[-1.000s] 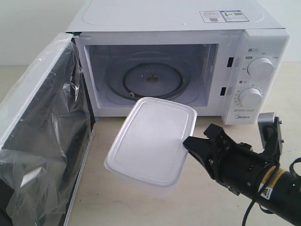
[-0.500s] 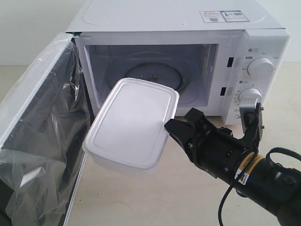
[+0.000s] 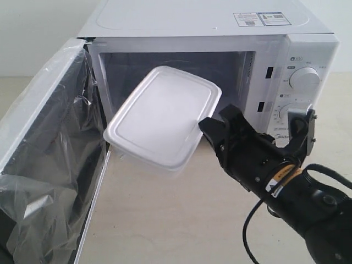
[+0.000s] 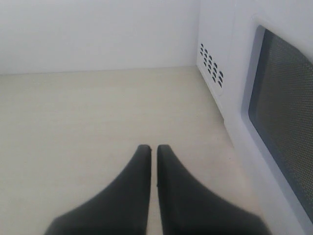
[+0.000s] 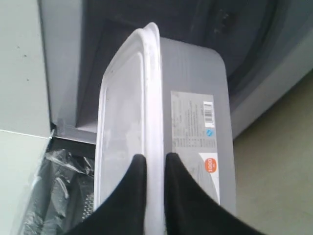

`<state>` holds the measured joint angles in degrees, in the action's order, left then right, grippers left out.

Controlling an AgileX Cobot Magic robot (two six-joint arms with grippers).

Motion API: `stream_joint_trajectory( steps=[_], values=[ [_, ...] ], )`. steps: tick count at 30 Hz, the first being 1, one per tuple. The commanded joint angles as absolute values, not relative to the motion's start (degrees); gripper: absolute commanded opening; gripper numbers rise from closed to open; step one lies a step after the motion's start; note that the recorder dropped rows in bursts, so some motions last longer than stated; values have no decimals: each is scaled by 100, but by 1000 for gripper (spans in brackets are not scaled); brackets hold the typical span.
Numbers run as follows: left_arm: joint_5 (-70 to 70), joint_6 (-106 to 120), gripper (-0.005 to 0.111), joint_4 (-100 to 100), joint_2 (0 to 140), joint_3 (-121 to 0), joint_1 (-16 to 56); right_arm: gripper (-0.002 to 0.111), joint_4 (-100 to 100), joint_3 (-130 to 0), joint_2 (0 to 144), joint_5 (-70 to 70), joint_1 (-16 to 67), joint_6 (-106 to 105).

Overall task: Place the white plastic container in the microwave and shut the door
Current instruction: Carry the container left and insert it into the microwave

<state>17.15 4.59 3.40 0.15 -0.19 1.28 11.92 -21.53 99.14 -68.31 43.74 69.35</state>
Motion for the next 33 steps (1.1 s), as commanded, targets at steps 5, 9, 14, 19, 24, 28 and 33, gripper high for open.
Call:
stream_joint_trajectory(
  steps=[5, 9, 14, 19, 24, 28, 33],
  values=[
    [1695, 426, 4, 369, 0, 0, 123, 0, 2008, -2598, 9846, -6793, 4581, 6680],
    [1695, 426, 4, 369, 0, 0, 123, 0, 2197, -2676, 9846, -6464, 4581, 6516],
    [1695, 426, 4, 369, 0, 0, 123, 0, 2276, -2772, 10063, -6488, 4581, 6389],
    [1695, 426, 4, 369, 0, 0, 123, 0, 2310, -3133, 10308, -6474, 4581, 6377],
    [1695, 426, 4, 369, 0, 0, 123, 0, 2407, -3478, 10414, -6351, 4509, 6237],
    [1695, 426, 4, 369, 0, 0, 123, 0, 2525, -3669, 10475, -6104, 4352, 6172],
    [1695, 426, 4, 369, 0, 0, 123, 0, 2594, -3780, 10475, -6051, 4160, 5933]
  ],
)
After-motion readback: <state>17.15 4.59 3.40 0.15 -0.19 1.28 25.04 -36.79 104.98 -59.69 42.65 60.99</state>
